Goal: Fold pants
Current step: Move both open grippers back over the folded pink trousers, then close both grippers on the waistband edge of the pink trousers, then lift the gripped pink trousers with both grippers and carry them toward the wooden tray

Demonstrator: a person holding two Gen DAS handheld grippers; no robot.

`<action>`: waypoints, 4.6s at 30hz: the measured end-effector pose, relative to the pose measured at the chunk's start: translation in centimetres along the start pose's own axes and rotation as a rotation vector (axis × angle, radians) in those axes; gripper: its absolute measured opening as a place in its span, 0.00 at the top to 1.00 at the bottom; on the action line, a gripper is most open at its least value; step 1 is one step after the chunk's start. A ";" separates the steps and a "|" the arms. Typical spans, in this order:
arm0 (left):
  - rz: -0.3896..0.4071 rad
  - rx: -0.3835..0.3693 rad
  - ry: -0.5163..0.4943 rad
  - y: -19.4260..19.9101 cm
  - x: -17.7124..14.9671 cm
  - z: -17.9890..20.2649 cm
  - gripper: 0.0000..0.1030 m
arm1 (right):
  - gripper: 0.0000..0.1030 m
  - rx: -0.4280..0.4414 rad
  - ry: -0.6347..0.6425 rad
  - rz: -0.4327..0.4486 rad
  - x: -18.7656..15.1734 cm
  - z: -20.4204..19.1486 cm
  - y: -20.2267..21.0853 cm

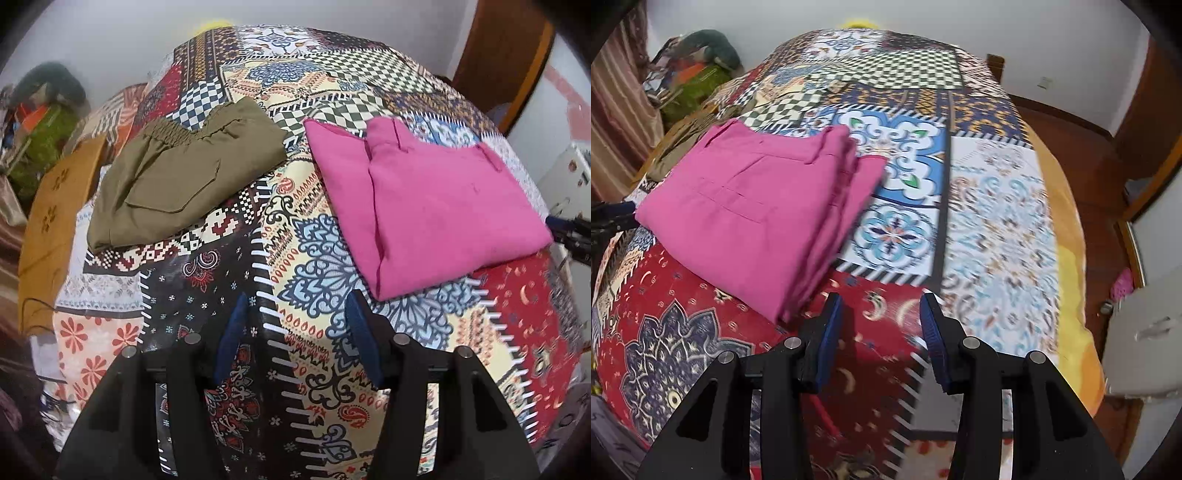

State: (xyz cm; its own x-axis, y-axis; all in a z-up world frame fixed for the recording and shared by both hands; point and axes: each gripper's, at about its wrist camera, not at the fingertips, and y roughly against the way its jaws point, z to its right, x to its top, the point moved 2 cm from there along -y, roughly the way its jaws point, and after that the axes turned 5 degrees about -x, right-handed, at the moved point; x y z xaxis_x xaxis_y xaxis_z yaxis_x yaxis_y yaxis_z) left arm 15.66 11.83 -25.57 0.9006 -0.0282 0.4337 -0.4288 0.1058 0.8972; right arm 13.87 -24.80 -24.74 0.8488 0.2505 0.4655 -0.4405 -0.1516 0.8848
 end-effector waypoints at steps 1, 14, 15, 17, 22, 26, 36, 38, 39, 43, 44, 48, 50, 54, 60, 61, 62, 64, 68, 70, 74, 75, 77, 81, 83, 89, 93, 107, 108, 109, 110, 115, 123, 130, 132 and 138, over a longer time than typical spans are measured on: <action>0.003 -0.011 0.007 0.2 0.3 -0.1 0.45 | 0.62 -0.002 -0.011 0.006 0.0 0.2 0.2; 0.073 -0.132 -0.037 -0.2 6.4 4.0 0.45 | 0.54 0.067 -0.073 0.149 4.6 -1.0 2.0; 0.066 -0.141 -0.035 -0.7 6.5 4.2 0.45 | 0.48 0.064 -0.079 0.154 4.7 -1.2 1.8; 0.057 -0.147 -0.035 -1.4 6.7 4.5 0.45 | 0.42 0.067 -0.084 0.153 4.8 -1.8 1.2; 0.036 -0.130 -0.056 -3.4 6.6 4.7 0.42 | 0.42 0.095 -0.093 0.102 4.9 -2.4 -1.0; 0.045 -0.150 0.002 -4.3 6.7 3.6 0.34 | 0.42 0.107 -0.109 0.069 4.8 -2.5 -2.5; 0.022 -0.241 0.100 -6.3 7.5 2.8 0.26 | 0.34 0.169 -0.166 0.042 5.2 -2.2 -3.9; 0.022 -0.247 0.102 -6.6 7.7 2.9 0.25 | 0.34 0.184 -0.173 0.034 5.3 -2.1 -4.2; 0.022 -0.252 0.103 -6.7 7.8 3.0 0.24 | 0.34 0.195 -0.180 0.029 5.4 -2.1 -4.3; 0.025 -0.269 0.107 -7.1 8.2 3.3 0.21 | 0.34 0.241 -0.210 0.008 5.7 -1.8 -5.0; 0.027 -0.275 0.108 -7.2 8.3 3.4 0.21 | 0.34 0.252 -0.217 0.004 5.7 -1.8 -5.1; 0.020 -0.300 0.101 -7.6 8.7 4.1 0.19 | 0.33 0.274 -0.225 -0.007 6.2 -1.9 -5.5; 0.009 -0.304 0.096 -7.7 8.8 4.5 0.19 | 0.33 0.281 -0.219 -0.010 6.4 -2.2 -5.6; -0.003 -0.320 0.080 -7.3 8.4 5.0 0.19 | 0.33 0.300 -0.198 -0.018 6.2 -2.8 -5.3; -0.013 -0.339 0.074 -6.8 7.6 5.2 0.19 | 0.31 0.333 -0.192 -0.034 5.6 -3.2 -4.9; -0.015 -0.343 0.078 -6.8 7.5 5.1 0.19 | 0.31 0.333 -0.193 -0.033 5.5 -3.3 -4.8; -0.019 -0.346 0.082 -6.8 7.6 5.1 0.19 | 0.31 0.328 -0.187 -0.027 5.5 -3.4 -4.8; -0.023 -0.353 0.085 -6.9 7.7 5.1 0.19 | 0.32 0.324 -0.185 -0.020 5.6 -3.5 -4.8; -0.030 -0.362 0.073 -7.1 8.0 5.5 0.27 | 0.37 0.331 -0.192 -0.016 6.0 -3.7 -5.1; -0.031 -0.361 0.078 -7.2 8.2 5.8 0.33 | 0.41 0.329 -0.187 -0.014 6.2 -3.9 -5.2; -0.015 -0.331 0.093 -7.1 8.5 6.1 0.41 | 0.51 0.308 -0.181 -0.002 6.9 -4.1 -5.2; -0.006 -0.317 0.091 -6.9 8.6 6.1 0.46 | 0.56 0.302 -0.183 0.005 7.0 -4.2 -5.2; 0.011 -0.283 0.081 -6.4 8.7 6.1 0.57 | 0.66 0.289 -0.191 0.024 7.3 -4.0 -5.0; 0.034 -0.259 0.042 -5.3 8.9 6.4 0.76 | 0.80 0.297 -0.203 0.056 7.6 -3.4 -4.2; 0.052 -0.258 0.037 -4.6 8.9 6.5 0.78 | 0.83 0.305 -0.204 0.072 7.8 -3.5 -3.7; 0.112 -0.246 0.014 -1.7 9.0 7.3 0.80 | 0.86 0.302 -0.174 0.140 8.4 -4.2 -1.0; 0.155 -0.238 0.009 0.6 8.9 7.4 0.80 | 0.86 0.305 -0.155 0.182 8.6 -4.6 0.9; 0.326 -0.174 0.014 9.8 7.5 5.8 0.80 | 0.86 0.340 -0.075 0.322 10.5 -8.4 7.4; 0.339 -0.167 0.019 10.5 7.4 5.4 0.80 | 0.86 0.344 -0.067 0.329 10.8 -8.8 7.7; 0.348 -0.161 0.023 11.0 7.3 4.9 0.80 | 0.86 0.348 -0.060 0.335 11.0 -9.2 7.8; 0.356 -0.155 0.026 11.4 7.1 4.5 0.80 | 0.86 0.352 -0.051 0.340 11.2 -9.7 8.0; 0.401 -0.124 0.058 14.0 6.4 1.9 0.80 | 0.86 0.383 -0.005 0.369 12.7 -12.5 8.9; 0.448 -0.043 0.098 16.7 6.3 -3.3 0.80 | 0.86 0.451 0.057 0.406 15.0 -17.2 9.2; 0.467 0.012 0.114 17.4 7.1 -6.9 0.80 | 0.86 0.479 0.105 0.427 17.2 -21.2 8.9; 0.468 0.025 0.114 17.1 7.5 -7.7 0.80 | 0.86 0.481 0.112 0.431 17.8 -21.9 8.6; 0.461 0.034 0.123 15.0 9.1 -10.7 0.80 | 0.86 0.482 0.117 0.422 20.1 -23.8 6.7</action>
State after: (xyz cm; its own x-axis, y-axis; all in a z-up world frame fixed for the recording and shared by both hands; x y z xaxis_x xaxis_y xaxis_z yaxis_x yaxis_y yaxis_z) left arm 18.22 23.84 -9.06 0.6168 0.1317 0.7760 -0.7858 0.0468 0.6167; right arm 21.05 2.04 -9.02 0.5821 0.1740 0.7943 -0.5253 -0.6652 0.5306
